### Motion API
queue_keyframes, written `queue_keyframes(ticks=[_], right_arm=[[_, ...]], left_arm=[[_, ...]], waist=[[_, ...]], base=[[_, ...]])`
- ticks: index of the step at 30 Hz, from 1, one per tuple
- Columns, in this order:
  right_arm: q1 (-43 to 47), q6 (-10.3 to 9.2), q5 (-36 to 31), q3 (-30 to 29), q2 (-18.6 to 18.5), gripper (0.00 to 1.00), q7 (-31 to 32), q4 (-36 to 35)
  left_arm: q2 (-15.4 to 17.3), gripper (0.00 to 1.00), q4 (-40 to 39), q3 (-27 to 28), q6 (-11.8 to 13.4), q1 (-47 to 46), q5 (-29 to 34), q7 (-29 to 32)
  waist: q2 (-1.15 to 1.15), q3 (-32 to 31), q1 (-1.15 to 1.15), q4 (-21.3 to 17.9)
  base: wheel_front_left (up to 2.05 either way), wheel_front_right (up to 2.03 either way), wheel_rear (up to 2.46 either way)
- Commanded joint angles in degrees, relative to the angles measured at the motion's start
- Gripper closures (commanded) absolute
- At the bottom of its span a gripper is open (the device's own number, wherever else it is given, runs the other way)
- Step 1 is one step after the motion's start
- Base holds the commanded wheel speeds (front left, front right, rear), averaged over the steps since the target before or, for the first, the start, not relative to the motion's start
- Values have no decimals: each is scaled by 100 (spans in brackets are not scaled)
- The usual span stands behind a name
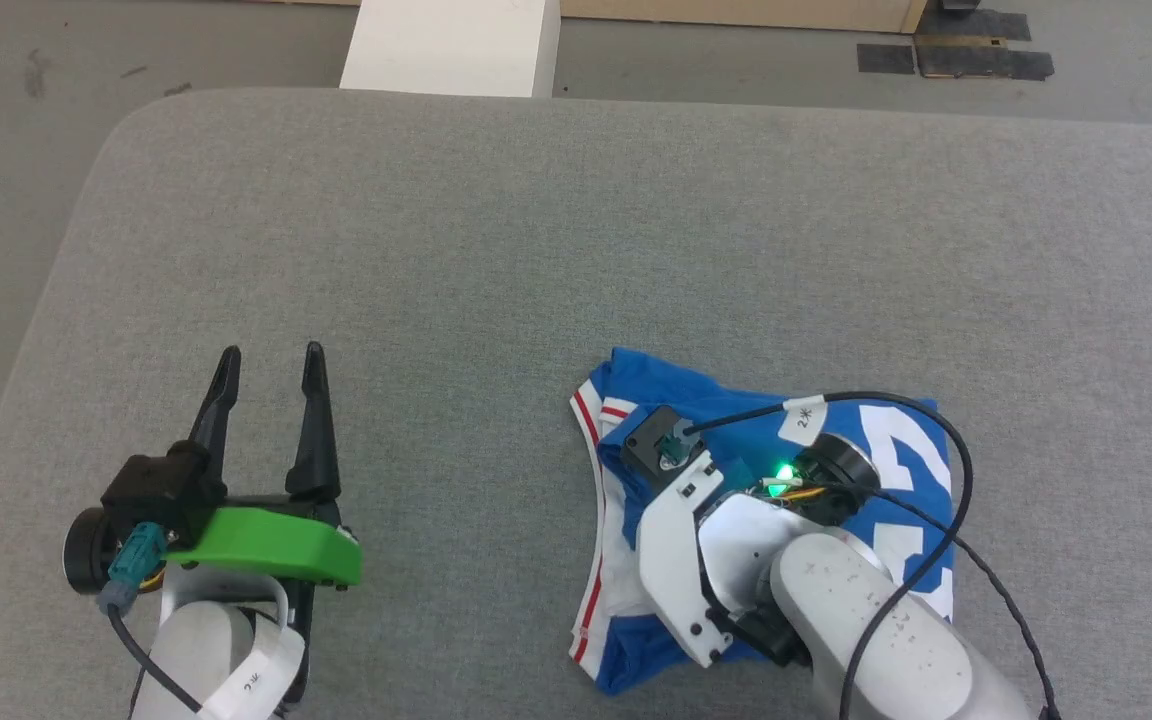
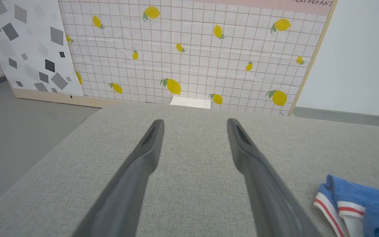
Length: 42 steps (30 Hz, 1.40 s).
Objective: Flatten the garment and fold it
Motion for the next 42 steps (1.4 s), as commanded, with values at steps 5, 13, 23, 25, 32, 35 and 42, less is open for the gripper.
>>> queue_keyframes(ticks=[5, 13, 23, 25, 32, 35, 42], right_arm=[[94, -8, 712, -13, 4, 0, 5, -11], [414, -8, 1215, -932, 4, 0, -1759, -1169], [1307, -8, 348, -2464, 5, 0, -3850, -2109], [1473, -8, 221, -2750, 5, 0, -4132, -2149], [1930, -8, -289, -3506, 2, 0, -4644, -2081], [2074, -8, -391, -3628, -127, 0, -4725, -1991], [2225, -8, -266, -3512, -575, 0, -4761, -1705]], left_arm=[[-37, 0, 20, 45, -39, 3, 0, -26], [-43, 0, 98, 126, -39, 204, -11, -26], [-49, 0, 150, 150, -39, 402, -68, -26], [-49, 0, 168, 143, -39, 427, -75, -26], [-52, 0, 191, 134, -39, 519, -112, -26], [-53, 0, 204, 117, -39, 549, -139, -26], [-55, 0, 228, 97, -39, 633, -169, -26]], waist=[[37, -162, 0, -100], [37, -505, 0, -309], [37, -797, 0, -683], [37, -842, 0, -752], [37, -966, 0, -927], [37, -992, 0, -965], [37, -1030, 0, -1010]], base=[[0, 0, 0], [0, 0, 0], [0, 0, 0], [0, 0, 0], [0, 0, 0], [0, 0, 0], [0, 0, 0]])
